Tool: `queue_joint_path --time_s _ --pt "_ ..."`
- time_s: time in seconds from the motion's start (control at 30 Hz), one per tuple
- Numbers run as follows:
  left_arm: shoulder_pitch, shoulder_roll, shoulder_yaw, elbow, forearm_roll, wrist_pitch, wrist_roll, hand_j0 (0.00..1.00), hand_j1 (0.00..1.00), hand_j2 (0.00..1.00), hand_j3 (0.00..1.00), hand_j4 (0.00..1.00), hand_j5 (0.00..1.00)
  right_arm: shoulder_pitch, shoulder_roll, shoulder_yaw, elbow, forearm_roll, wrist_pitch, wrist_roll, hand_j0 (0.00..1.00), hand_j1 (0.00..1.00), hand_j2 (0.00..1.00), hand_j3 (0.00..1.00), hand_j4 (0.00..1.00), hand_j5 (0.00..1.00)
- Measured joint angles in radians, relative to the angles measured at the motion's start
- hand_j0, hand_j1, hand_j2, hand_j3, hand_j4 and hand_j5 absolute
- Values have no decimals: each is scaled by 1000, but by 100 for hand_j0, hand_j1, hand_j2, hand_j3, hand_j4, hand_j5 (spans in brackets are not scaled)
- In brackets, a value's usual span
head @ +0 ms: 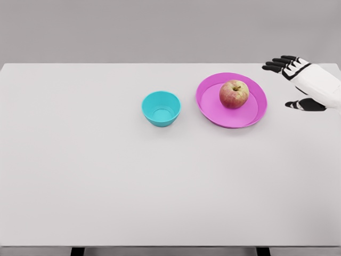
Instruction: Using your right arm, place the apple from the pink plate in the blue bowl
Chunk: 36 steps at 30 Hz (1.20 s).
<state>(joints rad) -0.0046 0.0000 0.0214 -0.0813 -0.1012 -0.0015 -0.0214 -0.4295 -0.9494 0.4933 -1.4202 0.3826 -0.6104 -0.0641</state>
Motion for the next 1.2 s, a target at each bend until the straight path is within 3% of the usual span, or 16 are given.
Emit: queue_joint_path --time_s 0.13,0.2,0.4,0.47,0.5,0.6,0.83,0.93,1.2 --pt "0 0 0 0 0 0 0 100 100 100 100 100 100 -26 2 -2 22 -3 0 0 100 100 100 100 100 100" --pt "0 0 0 0 0 0 0 100 100 100 100 100 100 -71 4 -2 54 0 0 23 100 100 100 100 100 100" --pt "0 0 0 0 0 0 0 100 100 100 100 100 100 -227 34 -17 126 -13 -1 497 100 100 100 100 100 100" --pt "0 0 0 0 0 0 0 100 100 100 100 100 100 -273 63 -16 162 -12 -2 584 100 100 100 100 100 100" --pt "0 0 0 0 0 0 0 100 100 100 100 100 100 -332 83 -2 187 -7 -5 611 100 100 100 100 100 100" --pt "0 0 0 0 0 0 0 100 100 100 100 100 100 -432 151 77 285 -11 -2 651 100 100 100 100 100 100" --pt "0 0 0 0 0 0 0 100 100 100 100 100 100 -546 296 222 416 -5 -2 673 100 100 100 100 100 100" --pt "0 0 0 0 0 0 0 100 100 100 100 100 100 -563 348 266 491 -2 -3 674 100 100 100 100 100 100" --pt "0 0 0 0 0 0 0 100 100 100 100 100 100 -594 412 325 586 1 -3 675 100 100 100 100 100 100"
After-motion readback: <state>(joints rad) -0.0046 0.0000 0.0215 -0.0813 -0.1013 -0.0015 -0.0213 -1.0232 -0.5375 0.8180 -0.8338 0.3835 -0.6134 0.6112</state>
